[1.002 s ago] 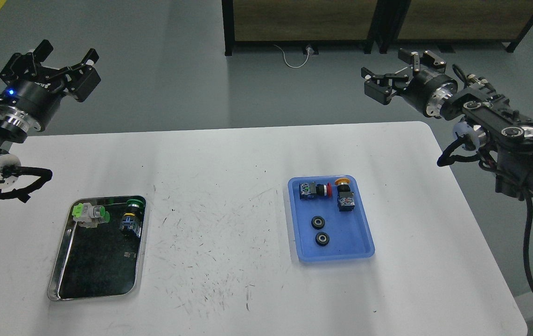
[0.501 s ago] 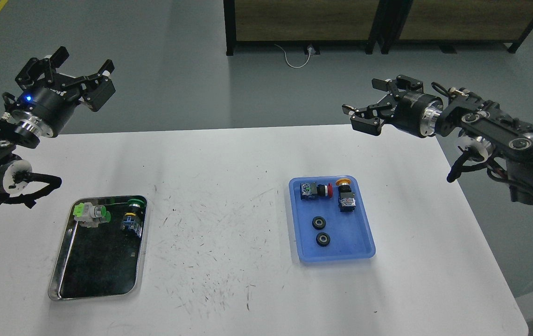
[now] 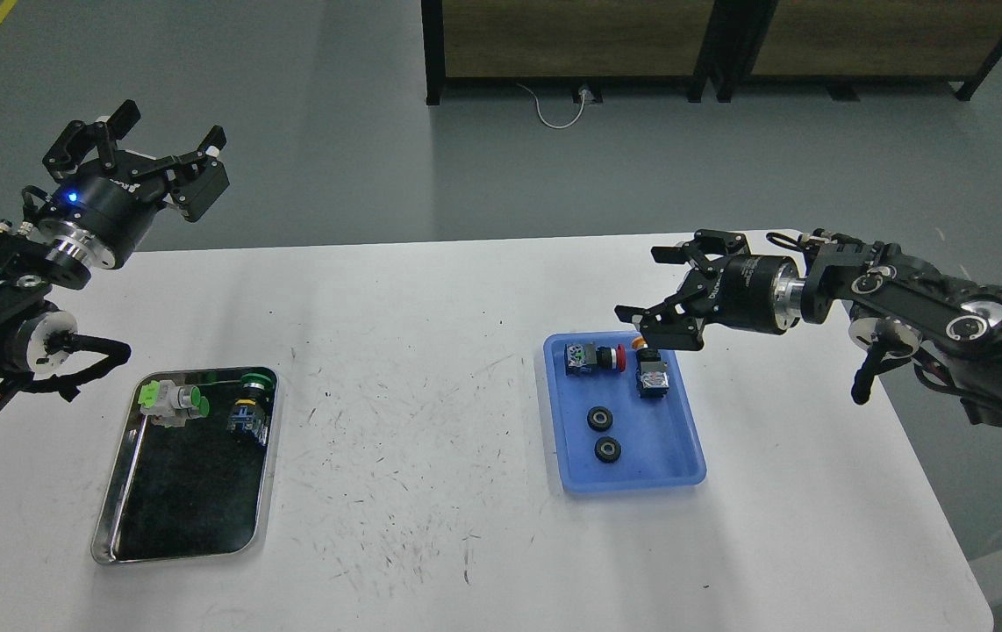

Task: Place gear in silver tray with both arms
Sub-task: 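Reach the right gripper down over a black gear in the blue tray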

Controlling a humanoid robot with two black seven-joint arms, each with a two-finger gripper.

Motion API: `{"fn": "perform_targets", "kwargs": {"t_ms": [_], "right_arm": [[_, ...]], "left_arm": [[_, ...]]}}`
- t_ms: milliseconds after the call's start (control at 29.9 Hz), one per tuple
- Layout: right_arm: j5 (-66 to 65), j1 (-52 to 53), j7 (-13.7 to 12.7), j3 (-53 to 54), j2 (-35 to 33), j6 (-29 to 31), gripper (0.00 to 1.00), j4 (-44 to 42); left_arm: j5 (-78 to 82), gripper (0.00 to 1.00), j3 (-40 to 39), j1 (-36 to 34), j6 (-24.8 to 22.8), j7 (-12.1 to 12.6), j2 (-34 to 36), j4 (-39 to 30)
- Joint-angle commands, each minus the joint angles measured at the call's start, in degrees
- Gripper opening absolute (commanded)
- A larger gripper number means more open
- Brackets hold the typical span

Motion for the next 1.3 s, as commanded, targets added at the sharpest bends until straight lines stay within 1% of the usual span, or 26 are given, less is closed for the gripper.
{"fn": "perform_targets", "kwargs": {"t_ms": [0,167,334,468,635,735,802,902,1036,1269], "right_arm": [[-2.19,-0.23,0.02,-0.58,0.45,1.73,1.00,0.04],[-5.19,-4.44,0.02,0.21,1.24,2.17,1.00,-0.05],[-5.28,-7.87,-0.33,0.56,3.88,1.47,1.00,-0.05],[-5.19,-8.49,-0.59,2.05,5.29,-0.81,1.00,-0.05],[-5.01,-8.75,-0.59,3.81,5.90,-1.95,1.00,-0.23],[-5.19,-8.49,-0.59,3.90,5.90,-2.22,0.99,-0.23],[-5.46,-8.05,-0.68,3.99,5.90,-2.22,0.97,-0.57],[-5.37,-8.14,-0.59,4.34,6.08,-2.05,0.99,-2.59],[-5.45,-8.75,0.11,3.38,7.84,-1.69,1.00,-2.86],[-6.07,-9.28,0.11,3.02,8.63,-1.78,1.00,-3.30]], "left_arm": [[0.08,0.99,-0.29,-0.39,0.31,0.00,-0.49,-0.07],[0.09,0.99,0.06,-0.30,1.98,0.00,-1.54,0.20],[0.17,0.99,0.06,-0.21,3.30,0.00,-3.13,0.46],[0.26,0.99,0.15,-0.13,3.83,0.09,-3.83,0.64],[0.26,0.99,0.15,-0.39,3.83,0.44,-3.92,1.08],[0.17,0.99,0.15,-0.65,3.74,0.44,-3.83,1.08],[0.17,0.99,0.15,-0.65,3.74,0.35,-3.83,1.08],[0.26,0.99,0.24,-0.48,3.74,0.44,-3.83,1.08],[0.26,0.99,0.85,-0.39,3.83,0.35,-3.83,1.16],[0.26,0.99,1.12,-0.48,3.92,0.00,-3.74,2.31]]}}
